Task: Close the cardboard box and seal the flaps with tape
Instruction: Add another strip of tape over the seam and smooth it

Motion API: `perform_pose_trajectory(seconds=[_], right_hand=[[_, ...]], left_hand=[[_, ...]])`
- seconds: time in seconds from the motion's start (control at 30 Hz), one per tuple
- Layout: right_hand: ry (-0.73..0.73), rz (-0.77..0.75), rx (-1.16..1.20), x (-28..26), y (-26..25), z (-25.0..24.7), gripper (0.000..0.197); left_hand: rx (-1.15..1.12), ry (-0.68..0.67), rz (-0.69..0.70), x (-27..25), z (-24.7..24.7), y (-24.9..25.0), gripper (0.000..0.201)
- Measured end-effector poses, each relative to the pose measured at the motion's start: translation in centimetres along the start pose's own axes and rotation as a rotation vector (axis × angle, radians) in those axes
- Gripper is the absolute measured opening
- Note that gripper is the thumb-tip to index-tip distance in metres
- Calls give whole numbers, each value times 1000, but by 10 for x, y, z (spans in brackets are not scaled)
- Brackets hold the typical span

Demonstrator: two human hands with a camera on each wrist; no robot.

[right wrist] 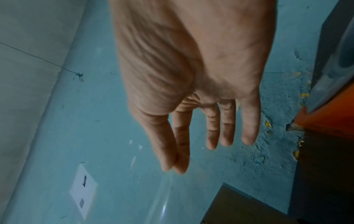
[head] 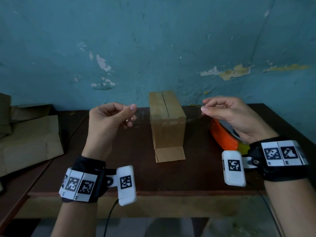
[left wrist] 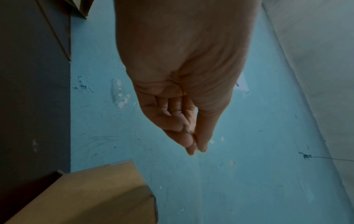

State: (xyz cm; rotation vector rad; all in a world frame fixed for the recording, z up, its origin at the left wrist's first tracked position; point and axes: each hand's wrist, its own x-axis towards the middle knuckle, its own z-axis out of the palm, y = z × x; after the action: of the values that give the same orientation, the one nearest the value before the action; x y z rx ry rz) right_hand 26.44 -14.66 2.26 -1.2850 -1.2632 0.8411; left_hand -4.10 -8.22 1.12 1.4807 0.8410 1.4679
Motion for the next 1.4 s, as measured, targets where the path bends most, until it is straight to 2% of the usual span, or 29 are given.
perform_pose_trajectory(seconds=[0.1,0.2,0.33,0.57,0.8,1.03,1.4], right_hand=[[-4,52,26,1,3,2,14],[0,80,13,3,6,4,21],[-3,76,16,3,7,7,16],[-4,71,34,3,7,9,22],[55,132,152,6,10,19,18],[110,178,124,10,17,24,18],[190,109,157,11,20,33,19]], left_hand=[[14,-3,-17,-1,2,-4,22],[30,-2,-34,-1,2,-8,22],[35,3,-39,-1,0,-12,22],[34,-8,-57,-2,1,-15,20],[29,20,-155,-2,4,-23,21],[37,8,-217,0,3,-27,21],[-23,33,-252,7,0,-28,21]])
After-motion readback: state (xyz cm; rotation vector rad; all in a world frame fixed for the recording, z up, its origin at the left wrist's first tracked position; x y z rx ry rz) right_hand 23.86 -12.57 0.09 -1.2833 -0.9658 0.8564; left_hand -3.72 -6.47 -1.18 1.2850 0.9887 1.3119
